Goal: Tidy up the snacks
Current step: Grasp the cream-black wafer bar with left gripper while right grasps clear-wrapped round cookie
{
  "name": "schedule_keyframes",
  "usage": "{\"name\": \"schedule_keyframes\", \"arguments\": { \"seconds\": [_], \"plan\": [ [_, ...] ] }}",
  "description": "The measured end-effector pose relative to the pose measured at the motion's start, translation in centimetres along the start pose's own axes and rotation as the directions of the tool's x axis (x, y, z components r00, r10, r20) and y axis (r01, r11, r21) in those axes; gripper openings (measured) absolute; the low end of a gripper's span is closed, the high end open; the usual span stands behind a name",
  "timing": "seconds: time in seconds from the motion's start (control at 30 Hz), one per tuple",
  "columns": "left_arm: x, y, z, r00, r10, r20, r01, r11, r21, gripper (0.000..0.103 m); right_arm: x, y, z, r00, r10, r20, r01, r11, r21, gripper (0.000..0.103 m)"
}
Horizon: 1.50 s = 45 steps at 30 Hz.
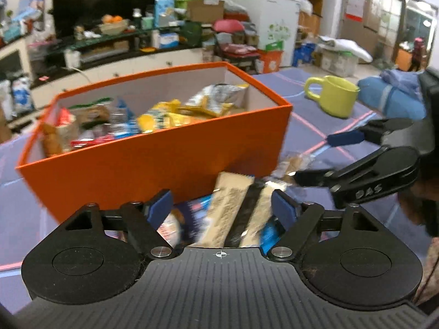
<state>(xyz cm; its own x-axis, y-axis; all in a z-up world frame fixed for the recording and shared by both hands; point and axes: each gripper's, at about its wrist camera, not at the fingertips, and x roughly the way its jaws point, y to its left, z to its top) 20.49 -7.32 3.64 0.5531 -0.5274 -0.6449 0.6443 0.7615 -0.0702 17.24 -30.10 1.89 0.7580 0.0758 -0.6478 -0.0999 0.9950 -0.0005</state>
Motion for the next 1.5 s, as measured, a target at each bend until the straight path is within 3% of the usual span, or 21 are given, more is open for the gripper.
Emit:
{"name": "schedule_keyframes", "arguments": {
  "seconds": [0.13,0.3,0.33,0.4,0.43,0.63,0.77,0.87,0.93,1.13,1.37,1.5],
  "plan": [
    [1.4,-0.6,0.0,0.995,-0.094,-0.028,0.095,0.995,0.032,0.058,0.9,-0.7,-0.2,0.999,0.039,-0.025,-0.038,0.999,0.014,0.092],
    [2.7,-1.3,-0.4,0.995,-0.086,-0.047,0.088,0.995,0.038,0.055,2.0,-1.1,-0.6,0.996,0.084,-0.043,-0.083,0.996,0.027,0.092],
    [2.8,-1.3,-0.4,0.995,-0.089,-0.047,0.090,0.996,0.027,0.053,2.2,-0.9,-0.6,0.996,0.080,-0.045,-0.079,0.997,0.017,0.092],
    [2.8,-1.2,-0.5,0.995,-0.083,-0.052,0.083,0.997,0.000,0.036,2.7,-0.8,-0.5,0.994,0.088,-0.057,-0.088,0.996,0.013,0.089],
    [2.8,-1.2,-0.4,0.995,-0.077,-0.058,0.076,0.997,-0.011,0.034,3.0,-0.8,-0.5,0.993,0.094,-0.066,-0.093,0.996,0.015,0.088],
    [3.1,-1.2,-0.8,0.997,-0.040,-0.064,0.039,0.999,-0.012,0.039,3.8,-0.5,-0.4,0.994,0.088,-0.071,-0.088,0.996,0.006,0.091],
    [3.1,-1.0,-0.6,0.996,-0.072,-0.058,0.070,0.997,-0.044,0.039,4.1,-0.3,-0.3,0.995,0.079,-0.067,-0.080,0.997,-0.006,0.092],
    [3.2,-1.7,-0.6,0.994,-0.069,-0.079,0.067,0.997,-0.029,0.036,4.2,-0.1,-0.3,0.996,0.059,-0.067,-0.060,0.998,-0.020,0.085],
    [3.0,-2.0,-0.7,0.995,-0.054,-0.087,0.054,0.999,-0.007,0.036,4.1,0.0,-0.2,0.996,0.053,-0.071,-0.054,0.998,-0.021,0.081],
    [2.2,-1.4,-1.4,0.994,0.022,-0.110,-0.021,1.000,0.005,0.044,3.8,0.0,-0.6,0.997,0.046,-0.056,-0.047,0.999,-0.020,0.083],
    [1.9,0.2,-2.5,0.982,0.013,-0.191,-0.036,0.992,-0.119,0.045,3.7,-0.1,-0.6,0.997,0.045,-0.063,-0.046,0.999,-0.019,0.083],
    [1.0,-0.1,-3.1,0.985,0.011,-0.172,-0.035,0.990,-0.140,0.040,3.7,0.0,-0.7,0.997,0.041,-0.059,-0.042,0.999,-0.017,0.083]
  ]
}}
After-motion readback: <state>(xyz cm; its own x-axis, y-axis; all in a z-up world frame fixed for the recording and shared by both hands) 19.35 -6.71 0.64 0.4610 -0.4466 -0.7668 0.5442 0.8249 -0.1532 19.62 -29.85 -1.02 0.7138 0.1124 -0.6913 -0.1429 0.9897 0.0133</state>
